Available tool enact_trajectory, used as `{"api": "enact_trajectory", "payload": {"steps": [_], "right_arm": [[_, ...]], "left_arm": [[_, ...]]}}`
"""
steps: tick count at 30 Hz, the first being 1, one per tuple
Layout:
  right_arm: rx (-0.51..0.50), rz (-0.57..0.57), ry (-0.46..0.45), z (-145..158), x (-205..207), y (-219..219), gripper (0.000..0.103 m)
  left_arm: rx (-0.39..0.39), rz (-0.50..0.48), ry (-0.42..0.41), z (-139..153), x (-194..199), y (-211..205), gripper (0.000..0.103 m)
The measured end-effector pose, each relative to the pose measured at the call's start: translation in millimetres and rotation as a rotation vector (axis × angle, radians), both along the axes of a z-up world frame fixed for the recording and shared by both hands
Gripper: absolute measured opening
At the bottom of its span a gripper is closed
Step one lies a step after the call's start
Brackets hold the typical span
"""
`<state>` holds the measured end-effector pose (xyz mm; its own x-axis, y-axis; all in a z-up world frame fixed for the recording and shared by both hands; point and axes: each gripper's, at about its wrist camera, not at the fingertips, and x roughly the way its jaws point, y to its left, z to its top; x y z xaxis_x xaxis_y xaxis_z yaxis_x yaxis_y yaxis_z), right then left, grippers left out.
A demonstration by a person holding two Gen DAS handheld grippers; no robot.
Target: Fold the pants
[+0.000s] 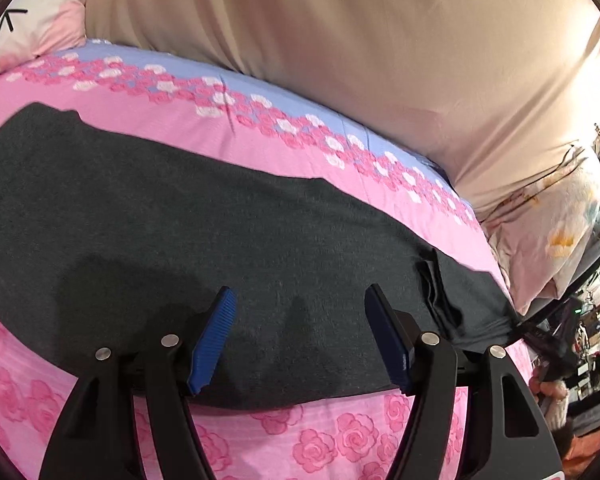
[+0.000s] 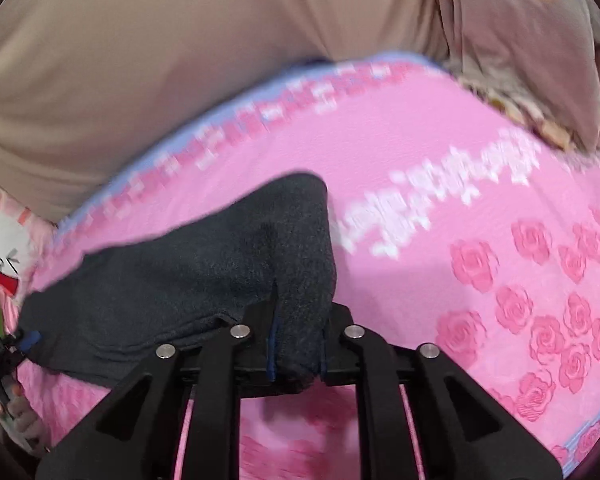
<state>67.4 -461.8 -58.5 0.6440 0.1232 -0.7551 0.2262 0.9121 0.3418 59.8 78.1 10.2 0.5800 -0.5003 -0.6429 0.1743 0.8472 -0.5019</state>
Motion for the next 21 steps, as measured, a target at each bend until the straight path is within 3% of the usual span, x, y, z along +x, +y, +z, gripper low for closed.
{"api": "enact_trajectory", "payload": {"steps": [1,3,4,6,8,11,14,15,17,19,21], "right_arm": [[-0.022,-0.030,0.001,0.8,-3.8,1.3,0.026],[-0.135,-0.055,-0.106,28.6,-18.4,19.5,0.028],[-0.162,-0.044,-0.152,39.7,-22.7,30.3,0.040],[-0.150,0.097,-0.230,60.7,-23.9,68.1,0.068],[-0.139,0.307,-0.236,61.3,-14.8,120.2,0.069],[-0.220,0.536,-0.200,38.9,-0.3,198.0,0.062],[-0.288,0.588,-0.147,16.5,19.6,228.1,0.053],[-0.283,0.587,-0.104,6.7,29.3,229.3,0.023],[-0.207,0.559,-0.067,3.3,43.6,219.5,0.013],[-0.176,0.494,-0.136,25.8,40.3,204.2,0.012],[-0.109,0.422,-0.281,70.2,29.0,182.4,0.012]], "left_arm": [[0.008,0.004,0.005,-1.5,0.3,-1.1,0.064],[0.023,0.024,0.006,-1.9,0.0,-0.4,0.064],[0.021,0.034,0.003,-1.3,-0.8,1.1,0.064],[0.007,0.054,0.000,0.1,-1.7,6.6,0.065],[0.000,0.076,-0.004,1.7,-2.9,11.8,0.067],[-0.007,0.110,-0.011,5.3,-8.5,22.4,0.067],[0.002,0.122,-0.025,10.9,-15.3,33.6,0.070],[0.009,0.134,-0.034,13.2,-18.7,40.0,0.070],[0.011,0.150,-0.042,16.4,-22.7,52.2,0.070],[0.011,0.167,-0.046,18.8,-24.9,64.1,0.070],[0.002,0.183,-0.055,20.9,-26.6,76.2,0.070]]}}
